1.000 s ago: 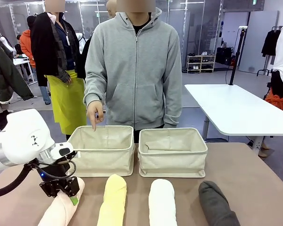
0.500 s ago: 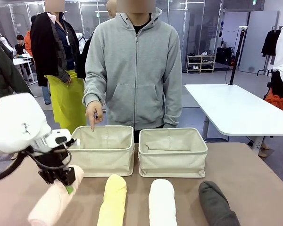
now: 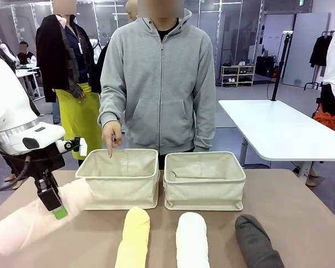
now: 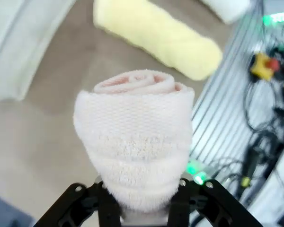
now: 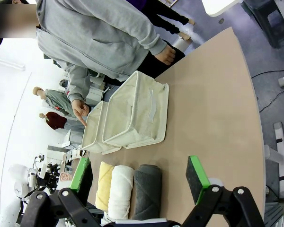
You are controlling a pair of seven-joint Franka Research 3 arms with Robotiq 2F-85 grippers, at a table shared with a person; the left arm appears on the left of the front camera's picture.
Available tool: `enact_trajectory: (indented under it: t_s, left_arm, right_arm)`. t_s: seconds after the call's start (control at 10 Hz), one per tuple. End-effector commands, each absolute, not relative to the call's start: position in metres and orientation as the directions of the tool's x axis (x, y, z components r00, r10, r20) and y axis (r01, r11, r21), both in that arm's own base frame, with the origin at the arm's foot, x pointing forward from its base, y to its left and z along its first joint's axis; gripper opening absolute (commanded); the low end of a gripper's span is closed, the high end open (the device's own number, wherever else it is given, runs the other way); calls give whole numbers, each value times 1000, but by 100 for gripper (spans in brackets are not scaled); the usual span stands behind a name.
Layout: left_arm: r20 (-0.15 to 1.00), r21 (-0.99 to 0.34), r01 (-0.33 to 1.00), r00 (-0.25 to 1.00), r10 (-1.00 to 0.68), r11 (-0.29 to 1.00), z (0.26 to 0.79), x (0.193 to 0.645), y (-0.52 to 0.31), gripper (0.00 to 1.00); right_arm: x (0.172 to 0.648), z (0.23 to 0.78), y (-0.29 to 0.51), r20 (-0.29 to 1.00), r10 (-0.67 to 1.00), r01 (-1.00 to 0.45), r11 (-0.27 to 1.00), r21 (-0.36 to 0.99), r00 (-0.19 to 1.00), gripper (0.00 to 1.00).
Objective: Divide the towels into two baskets.
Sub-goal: Pick up one hotel-folded towel and place it in the Fabric basket indicated by the person.
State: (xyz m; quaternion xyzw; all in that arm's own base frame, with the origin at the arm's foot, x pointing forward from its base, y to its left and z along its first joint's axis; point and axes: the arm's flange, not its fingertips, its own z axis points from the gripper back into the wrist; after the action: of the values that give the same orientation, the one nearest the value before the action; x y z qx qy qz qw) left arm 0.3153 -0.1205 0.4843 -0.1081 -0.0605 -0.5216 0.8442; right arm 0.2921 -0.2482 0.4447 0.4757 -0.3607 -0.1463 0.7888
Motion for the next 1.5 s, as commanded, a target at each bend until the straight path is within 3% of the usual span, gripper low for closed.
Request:
enact_trajectory:
  t_s: [0.0,0.1,0.2,0.4,0.5,0.7,1.1,1.4]
  left_arm:
    - [245,-122,953,300,-922,278,494,317,-126,5]
    - [329,-134,883,468,-820,450,506,314,-121,5]
    - [232,-111,935,353,-906,336,486,315,-127,5]
    - [232,-111,935,353,-906,336,486,315,-127,5]
    - [258,-118,933,360,-897,340,489,315,-128,37]
    - [220,50,983,160,-962,175,516,352,-162,37]
    - [32,195,974,-124,-992,-116,536,446,-210,37]
    - [83,227,952,-229,-970,-206,530,522,-230,37]
  right_arm:
    - [292,447,-249,435,-577,-121,501,857,692,100]
    - [292,447,-249,435,-577,-121,501,857,692,100]
    - [292,447,-249,435,-577,-121,501,857,692,100]
    - [292,447,-249,435,-577,-121,501,857,692,100]
    - [292,447,-249,435,-577,-121,501,857,692,100]
    - [292,447,-249,435,-577,-121,501,857,692,100]
    - [292,447,-249,435,-577,-121,501,857,692,100]
    - [292,447,-249,435,-577,-121,501,857,692,100]
